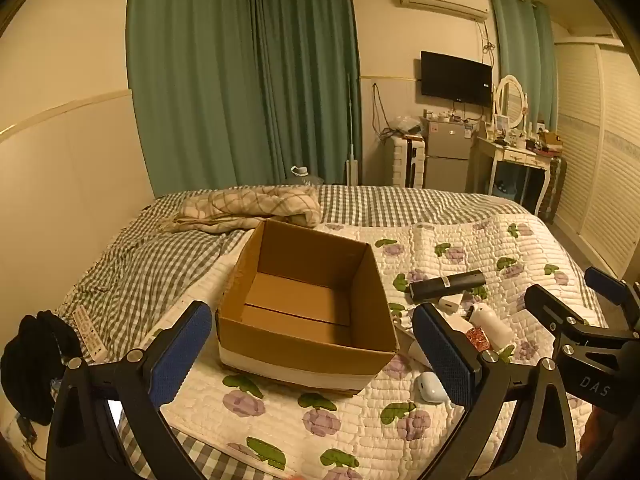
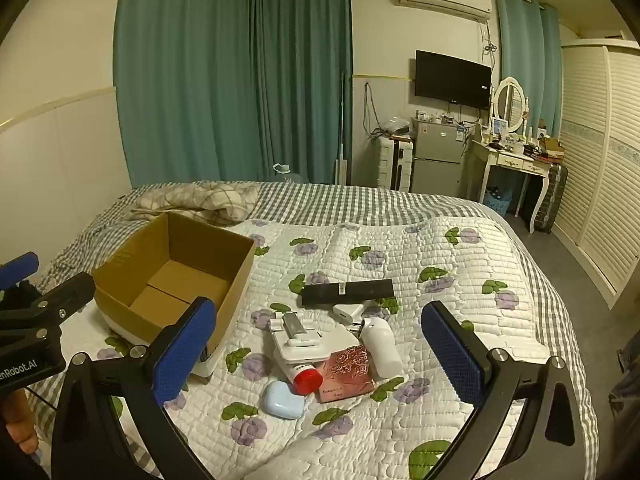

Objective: Organize rigid objects

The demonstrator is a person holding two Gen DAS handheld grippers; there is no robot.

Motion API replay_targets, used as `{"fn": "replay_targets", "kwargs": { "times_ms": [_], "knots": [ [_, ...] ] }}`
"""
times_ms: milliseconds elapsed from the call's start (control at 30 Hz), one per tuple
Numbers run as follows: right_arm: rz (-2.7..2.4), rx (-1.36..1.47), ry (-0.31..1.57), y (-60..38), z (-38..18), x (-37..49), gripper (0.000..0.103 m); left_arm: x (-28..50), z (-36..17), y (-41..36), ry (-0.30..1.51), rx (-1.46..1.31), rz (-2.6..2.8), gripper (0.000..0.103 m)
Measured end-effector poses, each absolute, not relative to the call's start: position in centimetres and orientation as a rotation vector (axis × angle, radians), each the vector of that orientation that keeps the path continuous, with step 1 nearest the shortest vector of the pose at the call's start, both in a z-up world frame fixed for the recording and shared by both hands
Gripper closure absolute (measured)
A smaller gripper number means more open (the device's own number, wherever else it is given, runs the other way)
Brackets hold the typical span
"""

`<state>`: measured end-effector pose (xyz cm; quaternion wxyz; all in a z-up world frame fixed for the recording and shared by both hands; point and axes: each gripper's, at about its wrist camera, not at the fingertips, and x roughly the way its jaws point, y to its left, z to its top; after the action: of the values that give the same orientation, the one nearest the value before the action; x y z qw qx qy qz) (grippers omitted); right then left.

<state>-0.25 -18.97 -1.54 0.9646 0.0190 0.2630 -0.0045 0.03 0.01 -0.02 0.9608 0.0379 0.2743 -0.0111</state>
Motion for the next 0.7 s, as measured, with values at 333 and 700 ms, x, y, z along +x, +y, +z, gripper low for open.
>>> {"fn": "replay_targets", "kwargs": {
  "times_ms": [333, 700],
  "knots": [
    [-0.018, 0.033, 0.536, -19.7, -1.5, -0.4, 0.0, -0.2, 0.6, -0.5, 0.542, 0.091, -0.016, 0.0],
    [-0.028, 0.02, 0.538, -18.7, -1.5, -0.6, 0.0, -0.5, 0.5, -0.3, 0.539, 0.092, -0.013, 0.0]
  ]
}}
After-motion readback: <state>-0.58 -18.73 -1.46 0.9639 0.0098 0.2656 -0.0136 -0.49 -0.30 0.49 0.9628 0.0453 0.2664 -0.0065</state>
